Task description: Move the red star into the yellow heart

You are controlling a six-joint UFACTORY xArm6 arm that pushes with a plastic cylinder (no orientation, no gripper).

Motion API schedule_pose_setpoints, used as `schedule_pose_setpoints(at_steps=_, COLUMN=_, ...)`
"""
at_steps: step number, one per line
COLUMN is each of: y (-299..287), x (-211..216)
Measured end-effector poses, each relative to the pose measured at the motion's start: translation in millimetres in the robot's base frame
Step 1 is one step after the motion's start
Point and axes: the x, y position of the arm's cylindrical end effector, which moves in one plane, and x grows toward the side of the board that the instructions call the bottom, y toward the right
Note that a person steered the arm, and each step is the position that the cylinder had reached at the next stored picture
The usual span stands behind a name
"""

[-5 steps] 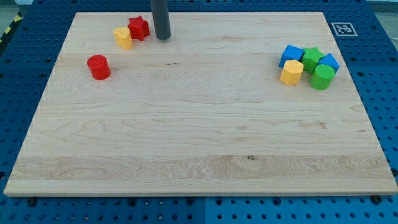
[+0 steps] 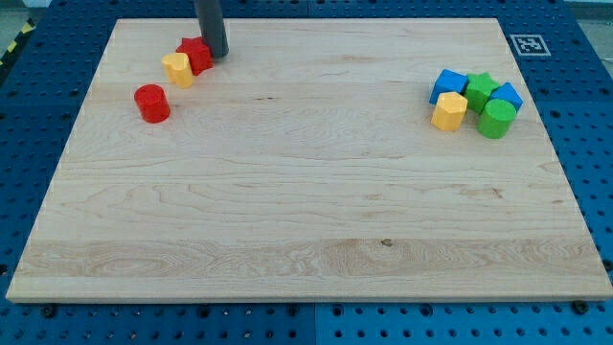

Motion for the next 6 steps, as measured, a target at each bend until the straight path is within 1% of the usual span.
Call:
schedule_pose_setpoints(at_steps=1, y=-2, x=12)
schedule_pose_setpoints(at_steps=2, y=-11, x=12)
schedule_pose_setpoints(at_steps=3, y=-38, x=12)
schedule_pose_setpoints(at_steps=4, y=-42, x=19)
schedule_pose_setpoints(at_steps=5, y=-34, x=33)
schedule_pose_setpoints(at_steps=6, y=-20, x=10)
